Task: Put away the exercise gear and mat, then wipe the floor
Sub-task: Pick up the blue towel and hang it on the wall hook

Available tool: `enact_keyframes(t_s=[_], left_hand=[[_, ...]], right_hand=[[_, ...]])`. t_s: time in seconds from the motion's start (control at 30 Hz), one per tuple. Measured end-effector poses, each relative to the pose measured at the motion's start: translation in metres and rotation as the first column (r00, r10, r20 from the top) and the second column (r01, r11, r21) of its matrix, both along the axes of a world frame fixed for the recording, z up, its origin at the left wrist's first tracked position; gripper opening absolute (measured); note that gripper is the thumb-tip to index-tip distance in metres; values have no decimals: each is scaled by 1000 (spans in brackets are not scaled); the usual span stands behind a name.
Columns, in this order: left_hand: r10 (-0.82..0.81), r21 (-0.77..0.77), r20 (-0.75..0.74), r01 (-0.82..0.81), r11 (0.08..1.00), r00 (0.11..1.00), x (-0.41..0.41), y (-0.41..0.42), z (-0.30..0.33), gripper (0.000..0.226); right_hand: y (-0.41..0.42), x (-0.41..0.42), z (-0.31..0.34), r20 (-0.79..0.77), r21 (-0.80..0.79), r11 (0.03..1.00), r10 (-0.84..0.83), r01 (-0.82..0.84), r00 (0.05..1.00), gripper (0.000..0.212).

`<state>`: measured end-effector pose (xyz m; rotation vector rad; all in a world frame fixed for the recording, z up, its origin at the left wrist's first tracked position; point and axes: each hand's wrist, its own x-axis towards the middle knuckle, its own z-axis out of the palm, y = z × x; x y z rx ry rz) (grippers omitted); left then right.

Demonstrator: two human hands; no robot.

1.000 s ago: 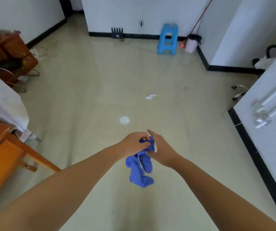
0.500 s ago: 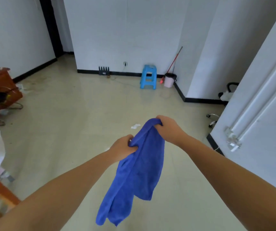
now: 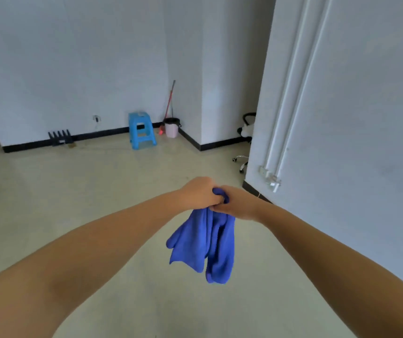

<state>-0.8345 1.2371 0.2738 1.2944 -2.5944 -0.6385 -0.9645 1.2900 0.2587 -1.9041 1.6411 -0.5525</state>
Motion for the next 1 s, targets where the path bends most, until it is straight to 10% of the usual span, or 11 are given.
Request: enact_keyframes(t_s=[0.37, 0.6, 1.0], left_hand=[[-541, 188, -131, 557, 809, 830, -116, 119, -65, 41], [-882, 45, 132, 886, 462, 453, -195, 296, -87, 36], [-978, 15, 199, 999, -52, -54, -248, 717, -113, 29]], right_hand=[[231, -85, -44, -197, 70, 827, -537, 558, 820, 20], [438, -103, -85, -338, 145, 530, -768, 836, 545, 18], [858, -54, -95, -423, 173, 54, -898, 983, 124, 22]])
